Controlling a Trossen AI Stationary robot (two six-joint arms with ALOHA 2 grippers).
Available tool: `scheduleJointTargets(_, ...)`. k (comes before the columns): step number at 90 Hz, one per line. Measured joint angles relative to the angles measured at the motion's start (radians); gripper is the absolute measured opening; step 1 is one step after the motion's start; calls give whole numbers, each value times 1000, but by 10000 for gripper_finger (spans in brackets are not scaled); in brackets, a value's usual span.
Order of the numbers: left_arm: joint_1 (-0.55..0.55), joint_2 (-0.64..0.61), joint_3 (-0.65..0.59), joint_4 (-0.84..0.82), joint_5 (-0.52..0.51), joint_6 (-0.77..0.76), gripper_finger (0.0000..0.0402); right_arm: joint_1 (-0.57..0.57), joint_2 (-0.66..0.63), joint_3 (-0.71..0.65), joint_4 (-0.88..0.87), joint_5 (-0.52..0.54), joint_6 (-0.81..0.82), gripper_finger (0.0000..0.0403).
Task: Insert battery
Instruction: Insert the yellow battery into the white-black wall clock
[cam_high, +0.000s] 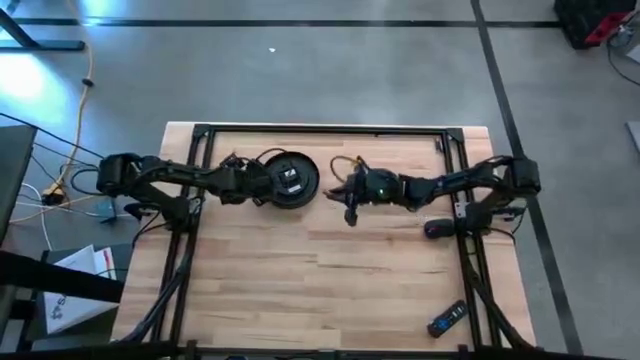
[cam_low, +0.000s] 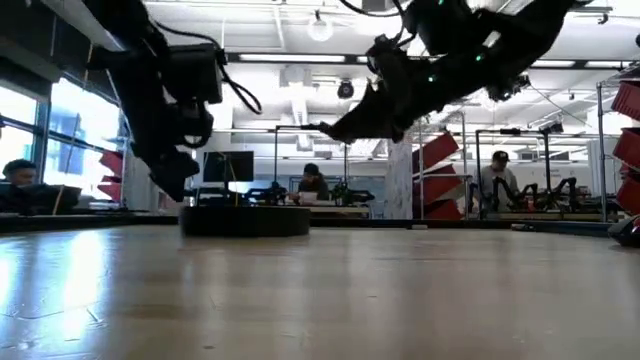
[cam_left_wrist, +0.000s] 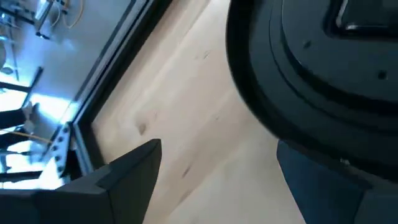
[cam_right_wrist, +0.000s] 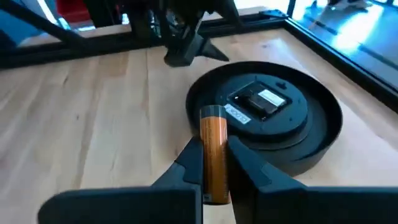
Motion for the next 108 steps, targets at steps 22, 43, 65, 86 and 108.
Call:
scheduleJointTargets(22,138,0,-44,50,-90,-32,305,-99,57,0,10,-37,-38,12)
scheduleJointTargets(43,244,0,-43,390,58,244,305,-208,106,3,5,-18,21,12)
scheduleJointTargets(65,258,0,-43,495,257,389,305,-208,106,3,3,-57,35,12)
scheduleJointTargets(86,230,2,-43,586,330,444,305,-185,106,3,10,-72,28,12)
scheduleJointTargets(108,195,2,-43,752,357,505,305,-140,106,5,35,-86,18,12)
